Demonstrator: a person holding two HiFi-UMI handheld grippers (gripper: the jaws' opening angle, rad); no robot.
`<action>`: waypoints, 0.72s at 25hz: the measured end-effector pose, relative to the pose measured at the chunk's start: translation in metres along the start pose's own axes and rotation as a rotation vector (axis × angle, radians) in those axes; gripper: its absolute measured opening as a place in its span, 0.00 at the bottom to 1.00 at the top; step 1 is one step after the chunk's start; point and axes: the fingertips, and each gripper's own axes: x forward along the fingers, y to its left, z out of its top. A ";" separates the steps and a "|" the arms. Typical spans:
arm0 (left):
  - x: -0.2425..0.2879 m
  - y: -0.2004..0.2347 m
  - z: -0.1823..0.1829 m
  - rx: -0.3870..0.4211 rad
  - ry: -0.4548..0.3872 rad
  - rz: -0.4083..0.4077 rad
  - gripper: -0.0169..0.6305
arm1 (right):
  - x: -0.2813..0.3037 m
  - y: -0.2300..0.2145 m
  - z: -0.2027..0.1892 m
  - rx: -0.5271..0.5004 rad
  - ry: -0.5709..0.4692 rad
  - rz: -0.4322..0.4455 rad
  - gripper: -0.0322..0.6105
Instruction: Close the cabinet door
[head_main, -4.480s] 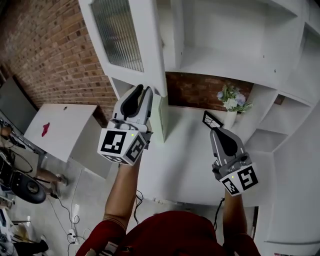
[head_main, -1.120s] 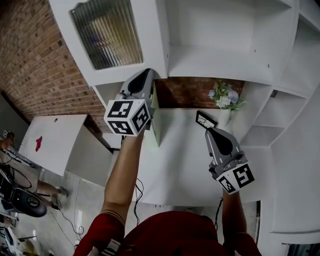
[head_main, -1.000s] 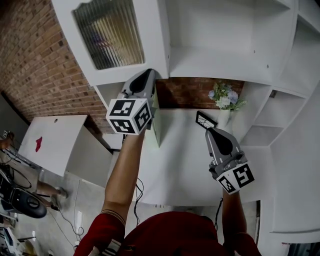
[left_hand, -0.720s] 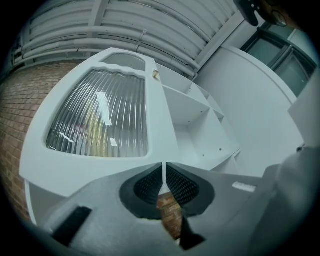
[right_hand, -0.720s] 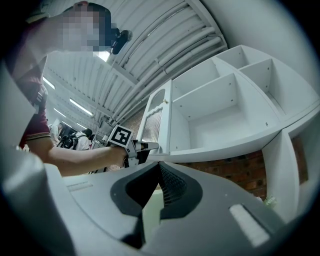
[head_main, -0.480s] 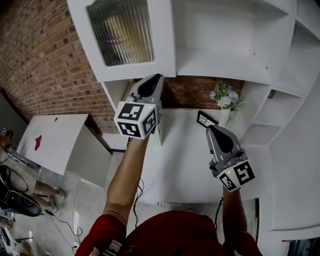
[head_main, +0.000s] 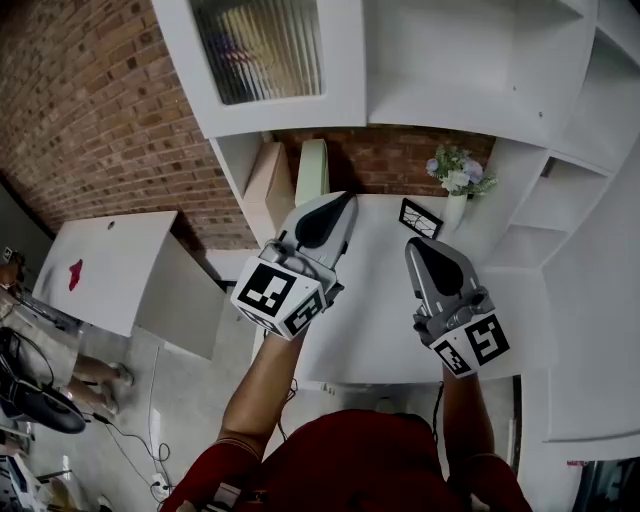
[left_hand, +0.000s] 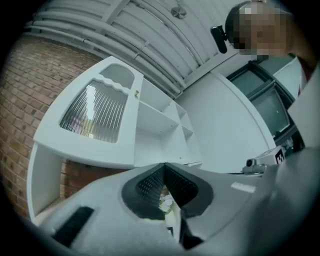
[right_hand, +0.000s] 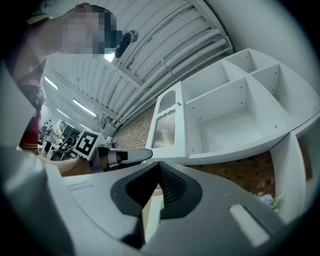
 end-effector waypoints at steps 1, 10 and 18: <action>-0.006 -0.008 -0.001 -0.012 -0.006 -0.013 0.03 | 0.000 0.005 0.000 0.001 -0.003 0.004 0.07; -0.047 -0.055 -0.005 -0.042 -0.036 -0.073 0.03 | -0.006 0.027 0.006 0.009 -0.037 0.015 0.07; -0.069 -0.056 -0.025 -0.081 -0.024 -0.024 0.03 | -0.015 0.040 -0.004 0.007 -0.030 0.024 0.07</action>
